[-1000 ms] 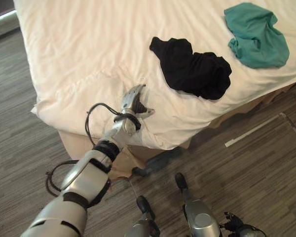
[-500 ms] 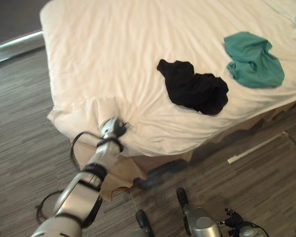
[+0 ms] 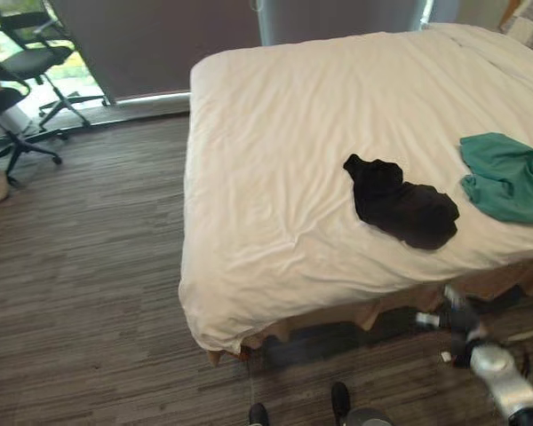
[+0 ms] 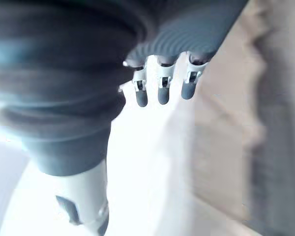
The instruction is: Tidy up the quilt and then pick up the clothes from the bed and put them into the laundry hamper.
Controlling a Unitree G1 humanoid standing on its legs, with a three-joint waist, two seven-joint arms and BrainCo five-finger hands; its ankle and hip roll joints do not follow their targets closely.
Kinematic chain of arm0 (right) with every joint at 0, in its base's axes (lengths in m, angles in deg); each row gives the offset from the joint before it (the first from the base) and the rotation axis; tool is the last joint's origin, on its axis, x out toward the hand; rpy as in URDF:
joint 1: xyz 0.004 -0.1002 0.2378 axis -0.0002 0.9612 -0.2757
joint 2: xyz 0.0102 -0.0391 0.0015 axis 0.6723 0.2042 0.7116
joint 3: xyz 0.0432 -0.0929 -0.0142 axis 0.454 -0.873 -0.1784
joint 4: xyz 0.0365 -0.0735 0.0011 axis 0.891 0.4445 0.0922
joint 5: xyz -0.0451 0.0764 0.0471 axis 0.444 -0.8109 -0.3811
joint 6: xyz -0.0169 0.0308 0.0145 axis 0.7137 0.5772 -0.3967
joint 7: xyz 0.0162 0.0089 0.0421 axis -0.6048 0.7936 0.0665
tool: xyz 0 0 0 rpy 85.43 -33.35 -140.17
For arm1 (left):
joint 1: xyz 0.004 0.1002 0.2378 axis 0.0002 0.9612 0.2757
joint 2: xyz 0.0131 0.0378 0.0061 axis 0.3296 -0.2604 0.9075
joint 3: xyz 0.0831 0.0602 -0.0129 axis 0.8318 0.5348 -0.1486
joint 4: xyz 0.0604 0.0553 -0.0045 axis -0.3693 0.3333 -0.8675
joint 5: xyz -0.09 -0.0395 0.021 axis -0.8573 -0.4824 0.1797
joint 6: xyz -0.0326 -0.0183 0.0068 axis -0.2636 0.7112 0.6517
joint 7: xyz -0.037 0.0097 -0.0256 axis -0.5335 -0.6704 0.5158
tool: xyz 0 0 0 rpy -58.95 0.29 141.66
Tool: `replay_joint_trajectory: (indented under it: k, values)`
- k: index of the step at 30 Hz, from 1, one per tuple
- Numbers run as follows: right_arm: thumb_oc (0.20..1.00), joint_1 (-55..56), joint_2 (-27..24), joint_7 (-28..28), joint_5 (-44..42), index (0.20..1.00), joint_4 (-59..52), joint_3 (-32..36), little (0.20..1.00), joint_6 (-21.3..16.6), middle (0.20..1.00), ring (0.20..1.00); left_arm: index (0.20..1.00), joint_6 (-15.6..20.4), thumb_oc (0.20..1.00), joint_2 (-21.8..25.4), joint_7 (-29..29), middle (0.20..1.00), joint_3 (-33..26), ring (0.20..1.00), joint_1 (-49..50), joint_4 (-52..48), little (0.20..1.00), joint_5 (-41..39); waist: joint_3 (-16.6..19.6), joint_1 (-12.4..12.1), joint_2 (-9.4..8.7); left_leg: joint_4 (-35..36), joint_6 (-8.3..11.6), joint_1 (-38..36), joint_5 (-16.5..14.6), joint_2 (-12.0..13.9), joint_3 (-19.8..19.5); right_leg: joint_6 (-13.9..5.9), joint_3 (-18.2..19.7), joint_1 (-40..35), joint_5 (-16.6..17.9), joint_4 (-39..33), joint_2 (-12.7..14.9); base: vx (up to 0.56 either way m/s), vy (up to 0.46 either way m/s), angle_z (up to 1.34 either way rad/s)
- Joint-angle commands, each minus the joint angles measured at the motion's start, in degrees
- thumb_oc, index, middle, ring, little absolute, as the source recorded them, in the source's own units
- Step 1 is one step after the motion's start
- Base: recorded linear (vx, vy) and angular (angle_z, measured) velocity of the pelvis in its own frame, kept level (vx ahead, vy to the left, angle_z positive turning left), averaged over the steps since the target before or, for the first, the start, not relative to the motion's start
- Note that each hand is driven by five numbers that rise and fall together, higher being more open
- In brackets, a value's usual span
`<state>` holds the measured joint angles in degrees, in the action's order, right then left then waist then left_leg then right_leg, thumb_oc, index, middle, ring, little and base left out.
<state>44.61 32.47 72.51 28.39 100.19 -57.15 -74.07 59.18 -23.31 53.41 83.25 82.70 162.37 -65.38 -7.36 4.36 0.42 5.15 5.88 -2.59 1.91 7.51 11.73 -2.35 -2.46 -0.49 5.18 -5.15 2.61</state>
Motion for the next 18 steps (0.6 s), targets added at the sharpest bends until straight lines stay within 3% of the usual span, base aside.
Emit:
replay_joint_trajectory:
  k: [1, 2, 3, 4, 5, 8, 9, 12, 14, 16, 18]
  values:
    - [0.555, -10.6, -1.2, 0.1, 3.3, 0.555, -7.1, -3.1, 0.555, -5.3, 0.555, 0.555, 1.000, 2.2, 1.000, 1.9, -0.1, 1.000, 2.5, 1.000, -7.7, 0.8, 1.000, -1.8, -1.3, -1.3, -2.91, -0.1, 2.40, -4.6, -1.0, 1.6, 0.0, -9.44, 1.2, -0.5, -3.5, 1.6, 5.8, -0.03, -0.007, 0.13]
    - [0.200, -16.7, -1.9, 0.3, 3.5, 0.200, -8.8, -6.6, 0.200, -5.9, 0.200, 0.200, 1.000, 2.5, 1.000, 1.5, -0.3, 1.000, 3.9, 1.000, -8.4, 0.7, 1.000, -1.8, -1.7, -2.1, -3.13, -0.1, 2.39, -4.3, -0.8, 1.7, -0.2, -9.38, 1.1, -0.3, -3.5, 1.7, 5.7, -0.10, -0.027, 0.20]
    - [0.200, -25.2, -0.8, -0.1, 1.6, 0.200, -12.2, -10.5, 0.200, -7.0, 0.200, 0.200, 1.000, 2.8, 1.000, 1.2, -0.1, 1.000, 7.4, 1.000, -10.1, -0.6, 1.000, -0.7, -2.8, -3.4, -3.50, -0.2, 2.39, -2.8, -0.4, 1.9, -0.9, -9.29, 0.9, 0.9, -3.5, 2.0, 5.6, -0.10, -0.028, 0.10]
    - [0.200, -25.6, -0.8, -0.2, 1.6, 0.200, -12.0, -10.7, 0.200, -7.1, 0.200, 0.200, 1.000, 2.8, 1.000, 1.1, -0.1, 1.000, 7.2, 1.000, -10.2, -0.6, 1.000, -0.7, -2.9, -3.3, -3.48, -0.2, 2.39, -2.7, -0.4, 1.9, -0.9, -9.29, 0.9, 1.0, -3.6, 2.1, 5.6, -0.28, -0.061, -0.09]
    - [0.200, -39.0, 2.0, -0.5, -0.1, 0.200, -11.3, -17.5, 0.200, -7.4, 0.200, 0.200, 1.000, 3.3, 1.000, 0.8, 0.4, 1.000, 12.7, 1.000, -14.1, -2.8, 1.000, 0.5, -6.1, -4.7, -3.87, -0.8, 2.41, 0.4, 0.5, 2.2, -1.9, -9.06, 0.6, 3.9, -3.5, 3.2, 5.4, -0.30, -0.058, -0.15]
    - [0.200, -51.4, 3.3, -1.6, -1.1, 0.200, -6.5, -22.7, 0.200, -6.8, 0.200, 0.200, 1.000, 4.0, 1.000, 1.7, 1.3, 1.000, 17.5, 1.000, -18.3, -4.6, 1.000, 1.4, -8.9, -6.2, -4.12, -1.2, 2.56, 3.5, 1.6, 2.3, -3.1, -8.90, 0.1, 6.7, -3.3, 4.2, 5.3, -0.24, -0.040, 0.26]
    - [0.200, -61.7, 7.6, -2.7, -2.4, 0.200, 0.2, -27.0, 0.200, -6.5, 0.200, 0.200, 1.000, 4.9, 1.000, 1.9, 1.9, 1.000, 22.7, 1.000, -22.1, -6.2, 1.000, 2.4, -11.5, -7.7, -3.89, -1.8, 2.89, 6.8, 2.5, 2.5, -4.3, -8.92, -0.7, 9.3, -3.1, 5.1, 5.4, -0.22, -0.030, 0.45]
    - [0.200, -68.0, 12.4, -4.2, -3.5, 0.200, 8.8, -29.6, 0.200, -6.3, 0.200, 0.200, 1.000, 5.8, 1.000, 1.7, 2.7, 1.000, 26.5, 1.000, -25.2, -7.7, 1.000, 2.1, -12.9, -8.8, -3.48, -2.0, 3.44, 10.1, 3.7, 2.6, -5.2, -8.99, -1.8, 11.6, -2.9, 5.6, 5.5, -0.14, -0.017, 0.16]
    - [0.200, -71.4, 18.0, -5.8, -4.1, 0.200, 17.9, -31.3, 0.200, -5.0, 0.200, 0.200, 1.000, 7.0, 1.000, 0.3, 3.5, 1.000, 31.9, 1.000, -29.1, -10.3, 1.000, 1.1, -15.1, -10.5, -1.90, -1.7, 4.04, 14.4, 5.0, 2.6, -6.7, -9.29, -3.6, 14.5, -2.5, 5.8, 6.0, -0.14, -0.003, 0.54]
    - [0.200, -71.7, 19.8, -5.9, -4.3, 0.200, 20.1, -31.6, 0.200, -4.9, 0.200, 0.200, 1.000, 7.2, 1.000, -0.2, 3.7, 1.000, 33.1, 1.000, -30.2, -10.8, 1.000, 0.9, -15.7, -10.9, -1.47, -1.8, 4.14, 15.9, 5.2, 2.6, -7.2, -9.30, -4.0, 15.5, -2.5, 6.1, 6.3, -0.10, -0.008, 0.41]
    - [0.200, -69.5, 24.6, -5.3, -4.3, 0.200, 24.5, -33.1, 0.200, -3.7, 0.200, 0.200, 1.000, 7.1, 1.000, -1.2, 4.7, 1.000, 35.8, 1.000, -33.2, -11.0, 1.000, 1.0, -18.5, -11.6, 0.08, -3.7, 4.05, 19.7, 5.3, 2.0, -8.2, -9.22, -4.4, 18.7, -3.1, 8.8, 7.2, -0.15, 0.002, 0.33]
